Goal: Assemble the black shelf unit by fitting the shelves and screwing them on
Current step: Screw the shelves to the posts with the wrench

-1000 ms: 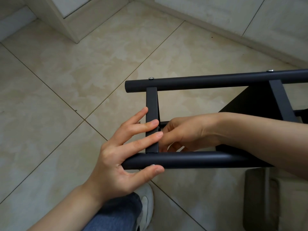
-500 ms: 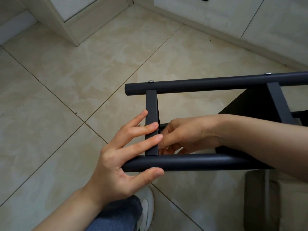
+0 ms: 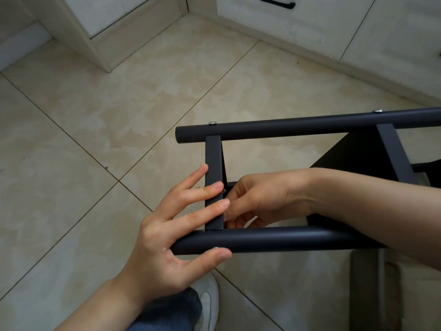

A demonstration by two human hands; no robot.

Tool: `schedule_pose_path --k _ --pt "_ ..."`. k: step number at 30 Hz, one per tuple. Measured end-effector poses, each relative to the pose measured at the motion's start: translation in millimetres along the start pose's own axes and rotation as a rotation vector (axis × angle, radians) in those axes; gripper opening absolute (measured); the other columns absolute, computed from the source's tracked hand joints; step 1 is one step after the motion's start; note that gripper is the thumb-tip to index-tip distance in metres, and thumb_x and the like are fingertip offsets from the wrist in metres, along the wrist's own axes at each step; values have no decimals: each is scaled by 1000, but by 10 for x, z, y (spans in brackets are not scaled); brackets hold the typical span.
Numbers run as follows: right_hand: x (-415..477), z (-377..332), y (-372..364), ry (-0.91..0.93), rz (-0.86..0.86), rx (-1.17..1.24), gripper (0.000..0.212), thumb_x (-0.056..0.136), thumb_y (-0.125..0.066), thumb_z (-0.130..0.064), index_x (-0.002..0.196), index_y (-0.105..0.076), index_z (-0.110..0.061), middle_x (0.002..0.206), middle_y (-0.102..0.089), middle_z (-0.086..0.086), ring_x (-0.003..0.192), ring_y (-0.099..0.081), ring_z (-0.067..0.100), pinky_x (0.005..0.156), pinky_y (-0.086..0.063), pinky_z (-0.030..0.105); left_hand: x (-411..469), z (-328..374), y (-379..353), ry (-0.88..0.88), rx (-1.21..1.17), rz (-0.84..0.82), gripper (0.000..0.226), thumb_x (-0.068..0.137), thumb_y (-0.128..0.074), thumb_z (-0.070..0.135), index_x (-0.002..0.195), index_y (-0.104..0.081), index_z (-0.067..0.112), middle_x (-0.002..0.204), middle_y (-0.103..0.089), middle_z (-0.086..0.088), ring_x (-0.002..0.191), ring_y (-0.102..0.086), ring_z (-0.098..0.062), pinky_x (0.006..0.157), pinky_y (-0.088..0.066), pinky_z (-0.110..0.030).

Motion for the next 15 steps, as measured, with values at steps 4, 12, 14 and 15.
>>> schedule_pose_path --k 4,12,14,15 --pt "10 24 -17 -16 -6 3 27 97 -59 -24 74 -72 -20 80 -71 0 79 -66 12 75 -56 25 3 -5 2 1 9 1 50 94 -66 43 123 -63 3 136 -58 -15 145 -40 -35 114 -40 -42" --pt "-14 -23 -44 46 -77 35 21 98 -56 -13 85 -72 -18 91 -70 3 84 -65 13 78 -55 27 5 -7 1 -4 5 7 50 93 -66 42 122 -63 2 136 -58 -14 145 -40 -35 115 -40 -41" --pt "-14 -28 -53 57 -94 49 19 98 -57 -15 87 -73 -19 96 -70 3 87 -65 14 80 -55 27 3 -12 2 -3 3 4 50 93 -67 41 122 -63 1 136 -58 -15 145 -40 -35 115 -39 -41" --pt "-12 -25 -55 59 -99 57 18 98 -58 -16 90 -73 -19 98 -69 4 90 -65 14 82 -55 28 1 -14 2 -2 0 2 50 93 -67 41 123 -63 0 136 -58 -15 145 -40 -35 115 -39 -41"
Point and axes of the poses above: each hand's wrist, its own x-axis towards the middle knuckle, its own y-axis out of the back of the hand, z = x × y, the point moved 9 cm from there along x, towards the middle knuckle
